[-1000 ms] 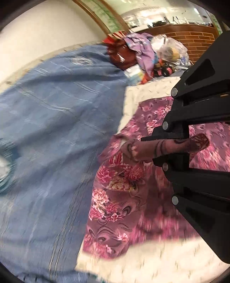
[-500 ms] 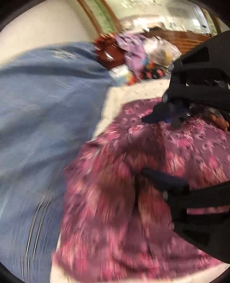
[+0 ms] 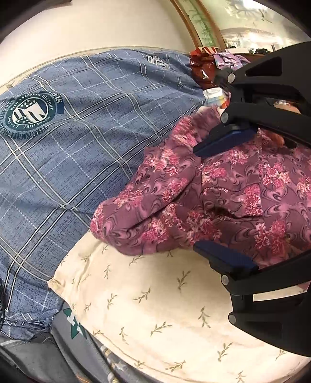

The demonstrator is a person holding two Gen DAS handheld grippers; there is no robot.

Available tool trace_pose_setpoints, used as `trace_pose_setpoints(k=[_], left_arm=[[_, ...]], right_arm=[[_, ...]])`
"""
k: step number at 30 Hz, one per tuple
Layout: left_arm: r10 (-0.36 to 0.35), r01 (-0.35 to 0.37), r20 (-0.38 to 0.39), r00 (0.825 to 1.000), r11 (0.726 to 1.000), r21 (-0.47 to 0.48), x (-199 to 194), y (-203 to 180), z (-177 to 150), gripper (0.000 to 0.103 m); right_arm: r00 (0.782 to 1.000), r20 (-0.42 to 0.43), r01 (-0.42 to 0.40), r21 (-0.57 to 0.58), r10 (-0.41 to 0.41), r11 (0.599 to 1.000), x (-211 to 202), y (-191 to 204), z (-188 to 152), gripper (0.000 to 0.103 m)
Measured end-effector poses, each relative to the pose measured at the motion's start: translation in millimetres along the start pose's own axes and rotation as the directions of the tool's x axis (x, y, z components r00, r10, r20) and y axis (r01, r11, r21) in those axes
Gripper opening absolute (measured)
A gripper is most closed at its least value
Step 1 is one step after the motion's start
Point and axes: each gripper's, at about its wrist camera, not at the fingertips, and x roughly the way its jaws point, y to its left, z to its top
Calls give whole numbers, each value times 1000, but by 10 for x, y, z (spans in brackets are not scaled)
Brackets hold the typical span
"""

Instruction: Fold small clothes

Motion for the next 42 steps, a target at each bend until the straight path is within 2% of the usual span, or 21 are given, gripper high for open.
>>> trace_pose_setpoints(k=[2,5,6,11,13,17,19,20,23,24,25,27,28,30,33,34,36,38,39,40,42], left_arm=[[-18,18,6,1000,1000,-9,18,-41,-42,72],[-65,66,19,998,995,-68,108,-31,-86,72],[-92,94,26,995,991,-99,133,-18,-109,72],[-193,193,22,981,956,-219,348,-40,-310,72],[-204,202,12,979,952,-228,432,-117,-399,72],[-191,180,-45,981,967,-182,647,-312,-558,72],[-157,147,-44,987,974,-170,732,-318,-538,72],[-141,133,-36,989,976,-175,767,-298,-492,72],[-103,100,-7,995,973,-209,879,-225,-263,70],[-101,97,-9,995,972,-214,898,-217,-207,59],[-107,105,1,994,972,-211,890,-229,-143,35],[-93,96,27,995,982,-164,781,-290,-84,11],[-77,83,50,996,987,-134,650,-318,-71,8],[-46,54,74,996,992,-112,489,-304,-78,8],[58,-52,90,994,996,-76,333,-178,-127,8],[81,-75,76,994,994,-76,354,-139,-133,8],[78,-75,24,997,992,-106,425,15,-135,8],[50,-52,-17,999,989,-136,484,135,-137,9],[47,-49,-16,999,990,-135,490,142,-134,9],[38,-39,-6,999,991,-130,487,135,-126,12],[8,-10,-13,1000,993,-114,525,91,-105,26]], right_arm=[[989,72,-141,140,132,980,-275,-188,144,5],[941,199,-325,293,275,899,-665,-415,295,5],[912,256,-395,340,320,854,-829,-507,350,5],[816,417,-565,436,399,700,-1293,-783,449,5],[801,450,-586,457,394,669,-1380,-914,471,5],[819,464,-563,542,337,624,-1364,-1288,328,5],[841,446,-533,587,305,610,-1300,-1479,171,5],[862,425,-499,617,276,608,-1266,-1587,64,5],[890,390,-450,677,235,582,-1174,-1838,-160,5],[898,380,-434,694,220,574,-1149,-1902,-217,5],[901,372,-431,701,224,568,-1125,-1947,-239,5],[902,364,-430,715,232,551,-1099,-2010,-267,5],[901,365,-432,716,234,549,-1100,-2034,-276,5],[912,331,-410,722,242,557,-1066,-2074,-290,9],[969,186,-248,775,166,581,-954,-2166,-422,13],[978,157,-207,784,135,586,-938,-2191,-476,17],[983,152,-186,804,107,565,-920,-2227,-635,28],[972,200,-234,813,123,533,-922,-2204,-774,40],[971,203,-241,807,129,539,-902,-2151,-818,46],[974,191,-227,798,123,558,-895,-2104,-829,50],[991,119,-129,756,59,641,-824,-1969,-773,52]])
